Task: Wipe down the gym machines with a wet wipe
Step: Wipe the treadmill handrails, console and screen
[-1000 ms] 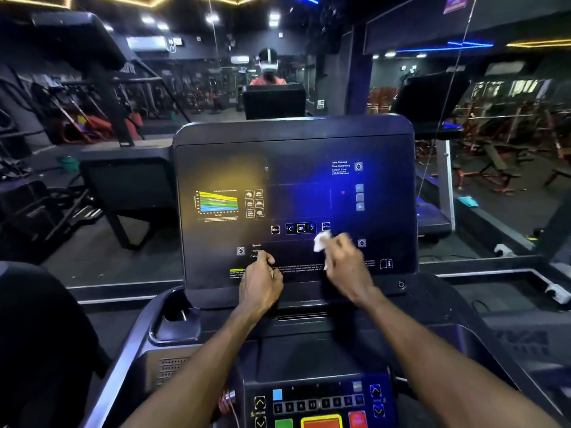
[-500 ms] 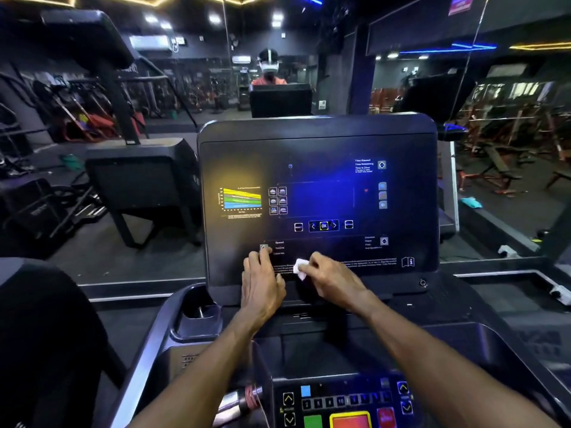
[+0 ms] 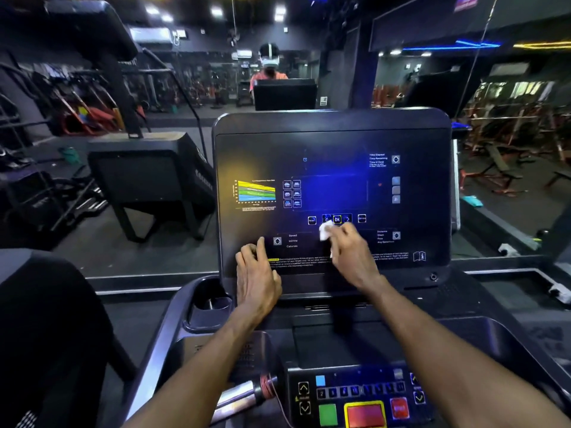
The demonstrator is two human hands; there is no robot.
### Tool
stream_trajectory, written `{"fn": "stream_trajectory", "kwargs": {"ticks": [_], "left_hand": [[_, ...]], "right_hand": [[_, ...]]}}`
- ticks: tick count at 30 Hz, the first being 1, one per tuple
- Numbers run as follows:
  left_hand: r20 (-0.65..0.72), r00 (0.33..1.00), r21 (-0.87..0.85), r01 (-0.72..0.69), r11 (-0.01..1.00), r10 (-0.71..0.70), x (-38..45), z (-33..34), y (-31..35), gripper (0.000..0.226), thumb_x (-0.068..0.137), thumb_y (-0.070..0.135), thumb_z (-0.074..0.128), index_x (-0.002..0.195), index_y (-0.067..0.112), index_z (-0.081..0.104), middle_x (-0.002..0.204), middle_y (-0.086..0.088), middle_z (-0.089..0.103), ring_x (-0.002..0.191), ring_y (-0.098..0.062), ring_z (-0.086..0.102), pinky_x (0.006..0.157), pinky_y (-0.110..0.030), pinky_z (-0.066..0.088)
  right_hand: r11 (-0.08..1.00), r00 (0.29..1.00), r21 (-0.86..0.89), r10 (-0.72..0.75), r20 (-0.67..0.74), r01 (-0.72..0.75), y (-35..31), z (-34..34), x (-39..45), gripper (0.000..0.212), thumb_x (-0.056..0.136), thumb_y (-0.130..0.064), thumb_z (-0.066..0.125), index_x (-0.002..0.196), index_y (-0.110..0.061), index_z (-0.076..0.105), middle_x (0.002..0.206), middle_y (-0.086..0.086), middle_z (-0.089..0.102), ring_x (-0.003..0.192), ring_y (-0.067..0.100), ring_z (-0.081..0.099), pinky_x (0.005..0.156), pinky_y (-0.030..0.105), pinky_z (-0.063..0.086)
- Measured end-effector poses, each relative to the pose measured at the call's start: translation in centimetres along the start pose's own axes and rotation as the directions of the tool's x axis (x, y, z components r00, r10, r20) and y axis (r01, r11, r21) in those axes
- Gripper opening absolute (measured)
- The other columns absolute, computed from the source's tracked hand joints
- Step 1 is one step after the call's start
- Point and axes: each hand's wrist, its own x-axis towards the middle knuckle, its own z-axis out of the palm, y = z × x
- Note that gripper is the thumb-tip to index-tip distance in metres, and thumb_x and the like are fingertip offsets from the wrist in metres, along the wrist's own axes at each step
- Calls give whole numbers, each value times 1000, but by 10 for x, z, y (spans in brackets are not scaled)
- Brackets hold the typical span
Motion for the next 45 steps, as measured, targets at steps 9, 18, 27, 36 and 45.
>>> {"fn": "stream_trajectory", "kwargs": {"ticks": [9,18,27,36,45], "left_hand": [[-59,998,36,11,999,-9,0,-7,-14,73,75,18,71,140,3,40,132,-14,37,113,-30,37,98,-40,43],[-64,998,71,18,997,-14,0,-12,-28,74,75,15,70,141,0,38,148,-17,29,131,-34,31,108,-42,39],[-105,994,53,40,998,-35,9,-20,-39,71,77,12,70,140,1,39,147,-18,29,127,-33,33,105,-42,42],[-126,990,-65,52,997,-59,13,-24,-53,74,77,11,70,143,3,38,144,-12,31,118,-32,37,97,-44,47],[-180,981,-224,35,974,-76,16,-25,-71,67,81,-11,50,145,3,37,137,-10,37,112,-22,39,101,-34,41]], "right_hand": [[937,897,-71,-304,321,342,-32,14,-3,30,93,-4,50,120,-18,53,97,7,43,70,33,56,55,46,52],[882,795,-13,-418,439,471,-56,21,-5,31,93,-6,50,119,-21,54,94,4,40,73,29,51,53,40,40],[941,876,88,-336,345,326,-77,30,-1,38,94,-3,51,128,-19,57,103,12,52,81,34,58,62,38,47],[984,969,58,-175,175,167,-84,44,16,47,85,4,60,129,-12,56,94,11,48,69,29,54,50,40,49],[983,967,-2,-182,177,185,-96,49,34,47,89,1,58,134,-11,52,96,10,45,72,27,53,51,43,52]]}}
